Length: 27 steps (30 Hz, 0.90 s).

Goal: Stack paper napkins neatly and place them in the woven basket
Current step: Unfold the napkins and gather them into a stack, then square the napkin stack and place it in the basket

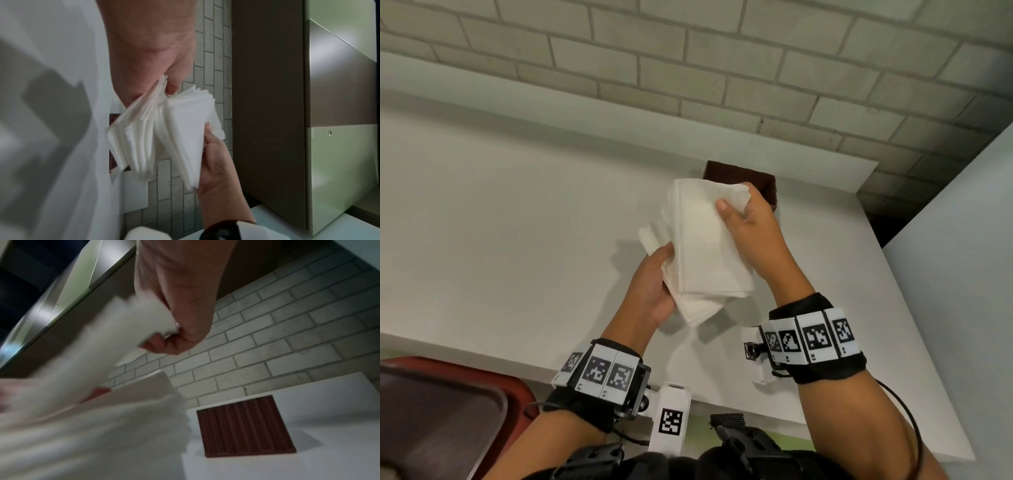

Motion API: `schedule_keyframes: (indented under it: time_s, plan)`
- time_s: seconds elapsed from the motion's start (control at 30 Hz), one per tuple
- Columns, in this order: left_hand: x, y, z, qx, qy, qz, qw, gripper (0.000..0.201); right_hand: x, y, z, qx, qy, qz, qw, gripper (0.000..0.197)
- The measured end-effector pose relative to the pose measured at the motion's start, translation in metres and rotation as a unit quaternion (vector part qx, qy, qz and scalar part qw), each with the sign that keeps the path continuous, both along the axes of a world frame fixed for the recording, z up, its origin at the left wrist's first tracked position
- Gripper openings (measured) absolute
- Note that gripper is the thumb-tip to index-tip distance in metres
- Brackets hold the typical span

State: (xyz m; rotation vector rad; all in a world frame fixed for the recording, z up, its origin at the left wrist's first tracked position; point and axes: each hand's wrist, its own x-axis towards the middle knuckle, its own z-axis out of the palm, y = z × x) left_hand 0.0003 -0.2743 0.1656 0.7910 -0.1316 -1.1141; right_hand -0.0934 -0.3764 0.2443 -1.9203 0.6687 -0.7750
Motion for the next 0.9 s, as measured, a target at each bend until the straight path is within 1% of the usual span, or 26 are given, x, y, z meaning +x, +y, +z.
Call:
schedule_keyframes:
  time_s: [0.07,0.17,0.23,0.3,0.37,0.4,0.47,0.5,0.57,0.6,0.7,0.73,0.77,0.8,0.83,0.87,0.9]
  plan:
    - [0.0,-0.001,0.001,0.005,-0.02,-0.007,1.0,0.036,0.003,-0.001,0.001,0.009,0.037,0.023,0.999,0.013]
    - [-0.003,-0.001,0.003,0.0,-0.031,-0.011,0.999,0.033,0.009,-0.004,-0.008,-0.035,0.108,0.013,0.993,0.028]
    - [-0.003,-0.001,0.003,-0.004,-0.007,-0.008,1.0,0.036,0.011,-0.004,-0.014,-0.057,0.115,-0.007,0.992,0.03]
    - [-0.003,-0.002,0.002,-0.011,0.025,-0.003,1.0,0.047,0.012,-0.004,-0.017,-0.076,0.105,-0.028,0.991,0.03]
    - [-0.003,-0.003,0.002,-0.023,0.033,-0.002,0.999,0.056,0.013,-0.002,-0.019,-0.089,0.094,-0.033,0.991,0.032]
    - [-0.003,-0.004,0.002,-0.024,0.03,-0.007,0.999,0.056,0.014,0.0,-0.021,-0.105,0.099,-0.029,0.989,0.034]
    - [-0.004,-0.005,0.003,-0.001,0.012,-0.011,1.0,0.052,0.018,0.005,-0.026,-0.163,0.142,-0.008,0.976,0.035]
    - [-0.004,-0.005,0.003,0.016,0.003,-0.014,1.0,0.054,0.019,0.006,-0.029,-0.188,0.169,0.001,0.967,0.035]
    - [-0.005,-0.007,0.001,0.051,-0.001,-0.022,0.998,0.06,0.02,0.008,-0.035,-0.2,0.205,0.008,0.958,0.036]
    - [-0.005,-0.008,0.001,0.06,0.005,-0.031,0.998,0.058,0.02,0.009,-0.036,-0.188,0.205,0.009,0.96,0.036]
    - [-0.008,-0.009,0.001,0.061,0.021,-0.04,0.997,0.039,0.018,0.009,-0.036,-0.145,0.215,0.007,0.966,0.039]
    - [-0.009,-0.008,0.001,0.05,0.032,-0.03,0.998,0.035,0.015,0.008,-0.036,-0.13,0.226,0.0,0.965,0.043]
    - [-0.008,-0.008,0.0,0.034,0.045,-0.009,0.998,0.03,0.011,0.006,-0.034,-0.095,0.234,-0.009,0.968,0.053]
    - [-0.007,-0.007,0.0,0.012,0.068,0.018,0.997,0.025,0.006,0.004,-0.032,-0.024,0.231,-0.017,0.972,0.068]
    - [-0.004,-0.006,-0.001,-0.008,0.096,0.049,0.994,0.022,0.001,0.003,-0.031,0.079,0.22,-0.027,0.972,0.083]
    - [-0.002,-0.006,-0.001,-0.026,0.126,0.081,0.988,0.023,-0.003,0.005,-0.029,0.193,0.2,-0.035,0.96,0.093]
    - [-0.001,-0.008,-0.003,-0.035,0.147,0.109,0.982,0.024,-0.007,0.009,-0.028,0.294,0.18,-0.036,0.938,0.095]
